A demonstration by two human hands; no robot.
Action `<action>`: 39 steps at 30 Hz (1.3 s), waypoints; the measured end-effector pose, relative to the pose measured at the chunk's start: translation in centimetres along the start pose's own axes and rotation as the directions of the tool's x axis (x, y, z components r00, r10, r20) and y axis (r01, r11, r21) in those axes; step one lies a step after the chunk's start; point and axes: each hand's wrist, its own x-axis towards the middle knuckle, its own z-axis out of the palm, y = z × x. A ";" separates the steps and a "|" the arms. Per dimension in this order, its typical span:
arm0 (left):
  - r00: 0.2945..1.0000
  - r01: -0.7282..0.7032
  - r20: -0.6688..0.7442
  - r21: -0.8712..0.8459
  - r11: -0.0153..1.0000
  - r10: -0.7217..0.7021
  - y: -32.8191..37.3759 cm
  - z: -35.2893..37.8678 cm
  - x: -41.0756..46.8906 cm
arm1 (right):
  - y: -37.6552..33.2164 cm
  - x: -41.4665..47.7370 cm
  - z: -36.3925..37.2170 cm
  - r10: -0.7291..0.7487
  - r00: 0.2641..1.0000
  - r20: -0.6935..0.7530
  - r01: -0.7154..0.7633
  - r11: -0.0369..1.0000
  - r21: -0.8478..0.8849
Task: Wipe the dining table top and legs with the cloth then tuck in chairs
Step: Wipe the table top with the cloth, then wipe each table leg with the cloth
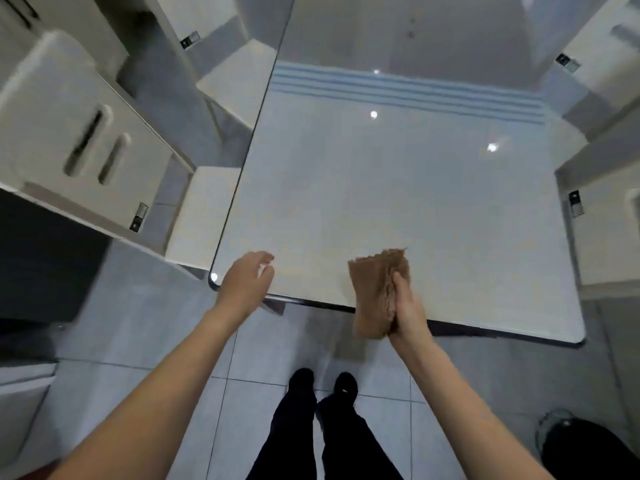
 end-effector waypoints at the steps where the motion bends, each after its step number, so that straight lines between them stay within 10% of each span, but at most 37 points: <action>1: 0.999 -0.015 -0.029 -0.045 0.999 0.013 0.7 -0.7 -1.7 | -0.8 -0.9 -0.7 0.027 0.998 0.058 -0.034 0.993 0.113; 7: 0.982 0.010 -0.174 -0.322 0.947 -0.069 1.6 -2.7 -12.8 | -1.1 -4.2 -4.7 -0.037 0.942 0.335 -0.072 0.949 0.307; 13: 0.923 0.287 -0.087 -0.497 0.819 -0.376 -5.7 0.2 -20.9 | 4.3 -3.9 -7.1 0.073 0.961 0.268 -0.210 0.822 0.529; 14: 0.912 0.319 -0.069 -0.499 0.806 -0.404 -7.0 0.5 -22.0 | 4.9 -4.5 -7.3 0.110 0.919 0.378 -0.366 0.593 0.717; 17: 0.878 0.394 -0.035 -0.514 0.762 -0.478 -10.8 0.1 -24.3 | 6.1 -5.3 -5.9 0.148 0.748 0.647 -0.576 0.629 0.522; 19: 0.860 0.419 -0.026 -0.534 0.734 -0.510 -13.3 -1.1 -24.7 | 7.8 -5.4 -5.9 -0.019 0.968 0.250 -0.060 0.951 0.304; 21: 0.856 0.432 -0.011 -0.535 0.726 -0.517 -15.6 -2.8 -24.2 | 9.0 -6.6 -4.9 -0.227 0.957 0.181 0.195 0.964 0.179; 22: 0.861 0.430 0.000 -0.534 0.728 -0.508 -16.7 -3.9 -23.5 | 9.0 -7.9 -2.5 -0.192 0.971 0.144 0.191 0.981 0.020; 25: 0.902 0.390 0.038 -0.503 0.772 -0.431 -19.5 -7.7 -20.4 | 9.1 -10.6 3.0 0.039 0.953 0.301 -0.124 0.955 0.270; 39: 0.972 0.062 0.233 -0.333 0.941 0.018 -24.8 -9.6 -3.5 | 18.5 -10.7 16.9 0.076 0.991 -0.114 0.008 0.801 0.598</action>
